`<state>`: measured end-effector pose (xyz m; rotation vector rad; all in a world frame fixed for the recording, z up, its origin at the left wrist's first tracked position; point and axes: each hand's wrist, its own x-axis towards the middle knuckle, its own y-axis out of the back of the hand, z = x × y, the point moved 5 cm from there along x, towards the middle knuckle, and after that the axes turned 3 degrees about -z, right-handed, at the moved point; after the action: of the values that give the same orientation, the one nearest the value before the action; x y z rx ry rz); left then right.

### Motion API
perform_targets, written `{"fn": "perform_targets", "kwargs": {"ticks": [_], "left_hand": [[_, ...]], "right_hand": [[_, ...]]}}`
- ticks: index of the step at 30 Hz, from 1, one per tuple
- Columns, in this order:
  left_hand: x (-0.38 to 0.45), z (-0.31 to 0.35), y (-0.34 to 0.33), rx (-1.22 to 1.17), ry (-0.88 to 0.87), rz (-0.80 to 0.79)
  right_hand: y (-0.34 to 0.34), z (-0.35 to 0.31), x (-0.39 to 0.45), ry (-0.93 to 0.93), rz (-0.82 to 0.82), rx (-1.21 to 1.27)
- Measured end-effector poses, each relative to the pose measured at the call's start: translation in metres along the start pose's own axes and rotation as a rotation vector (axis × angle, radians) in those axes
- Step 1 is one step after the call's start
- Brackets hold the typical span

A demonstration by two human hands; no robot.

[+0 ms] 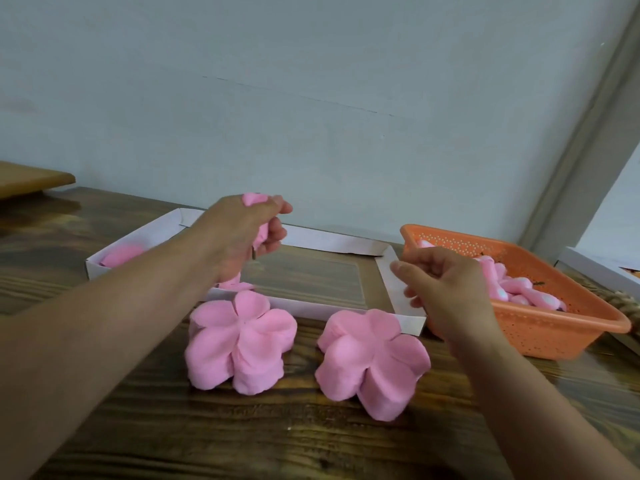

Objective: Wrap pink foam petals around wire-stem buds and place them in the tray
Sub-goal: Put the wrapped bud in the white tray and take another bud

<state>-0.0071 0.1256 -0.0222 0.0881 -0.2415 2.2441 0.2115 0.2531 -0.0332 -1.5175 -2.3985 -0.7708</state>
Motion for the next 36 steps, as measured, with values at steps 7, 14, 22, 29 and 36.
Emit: {"fn": "perform_targets", "kwargs": {"ticks": [7,14,22,29,36], "left_hand": [[0.032,-0.029,0.026,0.259,0.178,0.111],[0.046,-0.021,0.027,0.65,0.129,0.12],[0.059,0.004,0.037,0.816,0.102,0.099],[0.059,-0.027,0.025,0.922,0.112,0.049],[0.073,-0.045,0.015,1.022,0.159,-0.046]], "right_hand": [[0.005,0.017,0.008,-0.032,-0.016,-0.065],[0.009,0.003,0.007,0.108,0.014,-0.071],[0.017,-0.008,0.004,0.145,0.049,-0.085],[0.016,-0.012,0.004,0.141,0.048,-0.107],[0.019,-0.011,0.004,0.148,0.058,-0.119]]}}
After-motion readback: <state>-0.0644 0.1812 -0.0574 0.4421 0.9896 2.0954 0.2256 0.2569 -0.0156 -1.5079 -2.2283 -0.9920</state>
